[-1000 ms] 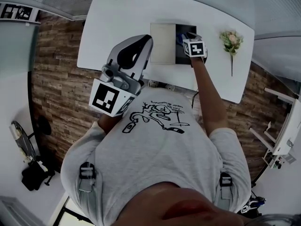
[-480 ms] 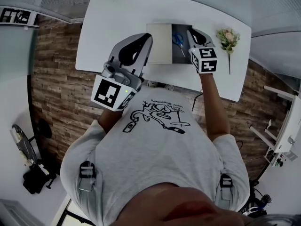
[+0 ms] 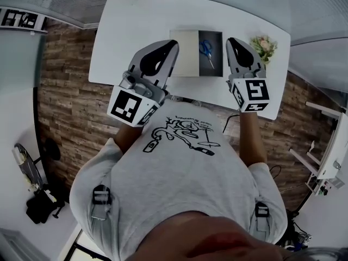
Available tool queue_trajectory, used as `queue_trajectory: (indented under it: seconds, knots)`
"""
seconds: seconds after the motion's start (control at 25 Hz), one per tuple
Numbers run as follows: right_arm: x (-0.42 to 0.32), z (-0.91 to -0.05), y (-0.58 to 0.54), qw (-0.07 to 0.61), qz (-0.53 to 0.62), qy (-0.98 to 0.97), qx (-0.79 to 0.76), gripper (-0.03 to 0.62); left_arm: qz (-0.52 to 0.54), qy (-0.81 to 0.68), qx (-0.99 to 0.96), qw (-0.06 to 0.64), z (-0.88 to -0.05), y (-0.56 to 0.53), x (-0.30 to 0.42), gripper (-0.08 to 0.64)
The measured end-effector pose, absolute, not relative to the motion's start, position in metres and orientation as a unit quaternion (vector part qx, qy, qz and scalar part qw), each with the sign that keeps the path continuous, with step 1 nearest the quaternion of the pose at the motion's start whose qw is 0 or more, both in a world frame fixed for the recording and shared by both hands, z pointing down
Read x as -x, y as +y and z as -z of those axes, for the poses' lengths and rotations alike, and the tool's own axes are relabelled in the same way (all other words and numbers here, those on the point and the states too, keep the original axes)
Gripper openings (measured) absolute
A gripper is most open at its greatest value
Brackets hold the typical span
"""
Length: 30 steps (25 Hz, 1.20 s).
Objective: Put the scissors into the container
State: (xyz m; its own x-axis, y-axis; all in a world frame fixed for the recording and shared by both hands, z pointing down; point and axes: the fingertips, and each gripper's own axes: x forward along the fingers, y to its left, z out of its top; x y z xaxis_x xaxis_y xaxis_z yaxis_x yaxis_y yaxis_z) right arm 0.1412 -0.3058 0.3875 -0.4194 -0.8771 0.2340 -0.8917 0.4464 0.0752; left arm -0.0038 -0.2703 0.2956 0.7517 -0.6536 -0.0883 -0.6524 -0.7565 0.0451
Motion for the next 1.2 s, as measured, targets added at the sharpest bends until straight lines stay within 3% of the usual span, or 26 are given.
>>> queue_trajectory:
  seconds: [0.6,1.2]
  knots:
    - [-0.142,-0.297,-0.242,0.060,0.024,-0.841,-0.537,0.008,0.043,-0.349,-0.936,-0.002,-0.290,-0.266,-0.001,0.020]
    - [-0.144,-0.270,-0.208,0.051,0.036,-0.830,-0.554,0.006,0.047,-0.349,-0.936,-0.011,-0.276,-0.259,0.001,0.020]
